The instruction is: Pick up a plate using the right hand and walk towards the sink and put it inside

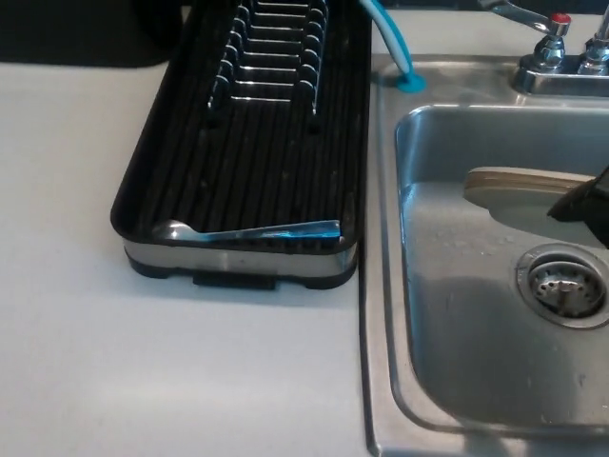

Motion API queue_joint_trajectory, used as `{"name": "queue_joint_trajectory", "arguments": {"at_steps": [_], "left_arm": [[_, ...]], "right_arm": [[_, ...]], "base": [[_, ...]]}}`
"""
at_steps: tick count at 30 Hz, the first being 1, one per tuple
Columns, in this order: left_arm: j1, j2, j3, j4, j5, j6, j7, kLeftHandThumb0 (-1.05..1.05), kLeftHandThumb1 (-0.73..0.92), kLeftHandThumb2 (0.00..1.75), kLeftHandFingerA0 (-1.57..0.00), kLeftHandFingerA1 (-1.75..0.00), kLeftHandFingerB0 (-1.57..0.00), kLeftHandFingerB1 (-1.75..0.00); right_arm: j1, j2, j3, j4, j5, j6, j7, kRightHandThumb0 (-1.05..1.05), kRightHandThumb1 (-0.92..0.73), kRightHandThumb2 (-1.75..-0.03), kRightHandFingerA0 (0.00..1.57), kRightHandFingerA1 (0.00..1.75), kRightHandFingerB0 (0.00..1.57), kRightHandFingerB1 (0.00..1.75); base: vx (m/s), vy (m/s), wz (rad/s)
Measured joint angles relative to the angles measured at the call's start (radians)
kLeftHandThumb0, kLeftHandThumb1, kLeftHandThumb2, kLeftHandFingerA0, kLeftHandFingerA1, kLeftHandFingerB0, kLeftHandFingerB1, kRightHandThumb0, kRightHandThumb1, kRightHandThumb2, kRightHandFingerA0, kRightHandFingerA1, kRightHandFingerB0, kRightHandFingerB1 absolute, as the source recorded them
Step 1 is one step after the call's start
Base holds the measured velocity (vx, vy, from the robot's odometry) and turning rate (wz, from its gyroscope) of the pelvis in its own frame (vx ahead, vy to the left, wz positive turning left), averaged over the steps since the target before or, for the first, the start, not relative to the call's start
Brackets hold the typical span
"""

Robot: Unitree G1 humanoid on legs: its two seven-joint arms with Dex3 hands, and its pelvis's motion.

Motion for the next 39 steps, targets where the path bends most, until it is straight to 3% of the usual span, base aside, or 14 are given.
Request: {"name": "queue_joint_trajectory", "arguments": {"at_steps": [6, 7, 14, 15, 16, 17, 21, 24, 30, 31, 32, 33, 38, 39], "left_arm": [[-0.003, 0.0, 0.001, -0.005, 0.0, 0.0, 0.001, 0.09, 0.77, 1.5, -1.57, -1.54, -1.49, -1.47], [-0.003, 0.0, 0.002, -0.006, 0.0, 0.0, 0.001, 0.1, 0.79, 1.5, -1.57, -1.54, -1.5, -1.47], [0.009, -0.001, 0.01, -0.004, -0.003, 0.0, 0.001, 0.1, 0.79, 1.51, -1.57, -1.54, -1.49, -1.47], [0.011, -0.001, 0.011, -0.002, -0.004, 0.0, 0.001, 0.13, 0.53, 1.75, -1.33, -1.73, -1.18, -1.56], [0.011, -0.001, 0.012, 0.0, -0.004, 0.0, 0.0, 0.13, 0.53, 1.75, -1.33, -1.73, -1.18, -1.56], [0.011, -0.001, 0.012, 0.002, -0.004, 0.0, 0.0, 0.08, 0.82, 1.51, -1.56, -1.53, -1.48, -1.46], [0.013, -0.004, 0.013, 0.001, -0.005, 0.0, -0.001, 0.1, 0.81, 1.51, -1.57, -1.54, -1.5, -1.48], [0.013, -0.005, 0.013, 0.002, -0.005, 0.0, -0.002, 0.08, 0.81, 1.51, -1.57, -1.54, -1.51, -1.48], [0.013, -0.006, 0.013, 0.025, -0.005, -0.011, -0.002, 0.1, 0.84, 1.52, -1.54, -1.51, -1.46, -1.45], [0.014, -0.006, 0.013, 0.025, -0.003, -0.011, 0.0, 0.18, 0.58, 1.75, -1.34, -1.72, -1.17, -1.55], [0.015, -0.006, 0.013, 0.025, -0.003, -0.011, 0.001, 0.18, 0.58, 1.75, -1.34, -1.72, -1.17, -1.55], [0.016, -0.006, 0.013, 0.025, -0.002, -0.011, 0.002, 0.11, 0.85, 1.53, -1.57, -1.54, -1.48, -1.47], [0.021, -0.006, 0.012, 0.023, -0.001, -0.011, 0.006, 0.11, 0.85, 1.54, -1.57, -1.55, -1.48, -1.47], [0.023, -0.006, 0.011, 0.02, 0.0, -0.011, 0.007, 0.11, 0.86, 1.54, -1.56, -1.54, -1.47, -1.47]], "right_arm": [[0.0, 0.0, 0.018, 0.007, -0.002, -0.001, 0.004, -0.14, -0.35, -1.25, 1.13, 1.47, 0.98, 1.08], [0.0, 0.0, 0.021, 0.008, -0.002, -0.001, 0.004, -0.13, -0.37, -1.23, 1.15, 1.38, 0.99, 1.03], [-0.007, -0.002, 0.047, 0.062, -0.018, -0.002, 0.001, -0.09, -0.35, -1.23, 1.13, 1.32, 0.99, 1.03], [-0.016, -0.003, 0.059, 0.089, -0.023, -0.002, -0.002, -0.07, -0.32, -1.24, 1.13, 1.24, 0.99, 1.01], [-0.026, -0.005, 0.07, 0.111, -0.029, -0.002, -0.003, -0.07, -0.32, -1.24, 1.13, 1.24, 0.99, 1.01], [-0.037, -0.008, 0.082, 0.136, -0.036, -0.002, -0.006, -0.03, -0.29, -1.22, 1.14, 1.21, 1.0, 1.01], [-0.107, -0.024, 0.142, 0.251, -0.069, -0.002, -0.024, -0.02, -0.3, -1.12, 1.15, 1.17, 1.02, 0.96], [-0.173, -0.04, 0.208, 0.359, -0.105, -0.002, -0.053, -0.15, -0.42, -0.98, 1.18, 1.29, 1.01, 0.96], [-0.279, -0.056, 0.365, 0.537, -0.183, 0.009, -0.121, -0.14, -0.46, -0.89, 1.07, 1.59, 0.96, 1.06], [-0.298, -0.057, 0.393, 0.566, -0.195, 0.013, -0.133, -0.13, -0.44, -0.92, 1.04, 1.58, 0.95, 1.07], [-0.31, -0.057, 0.411, 0.586, -0.203, 0.016, -0.141, -0.13, -0.44, -0.92, 1.04, 1.58, 0.95, 1.07], [-0.319, -0.057, 0.426, 0.602, -0.208, 0.017, -0.148, -0.13, -0.42, -0.92, 1.05, 1.57, 0.94, 1.08], [-0.353, -0.06, 0.491, 0.658, -0.229, 0.027, -0.19, -0.15, -0.47, -0.84, 1.07, 1.59, 0.92, 1.09], [-0.356, -0.06, 0.502, 0.662, -0.234, 0.032, -0.196, -0.16, -0.46, -0.88, 1.08, 1.51, 0.96, 1.05]], "base": [[0.0, 0.0, 0.0], [0.0, 0.0, 0.0], [0.0, 0.0, 0.0], [0.0, 0.0, 0.0], [0.0, 0.0, 0.0], [0.0, 0.0, 0.0], [0.0, 0.0, 0.0], [0.0, 0.0, 0.0], [0.0, 0.0, 0.0], [0.0, 0.0, 0.0], [0.0, 0.0, 0.0], [0.0, 0.0, 0.0], [0.0, 0.0, 0.0], [0.0, 0.0, 0.0]]}}
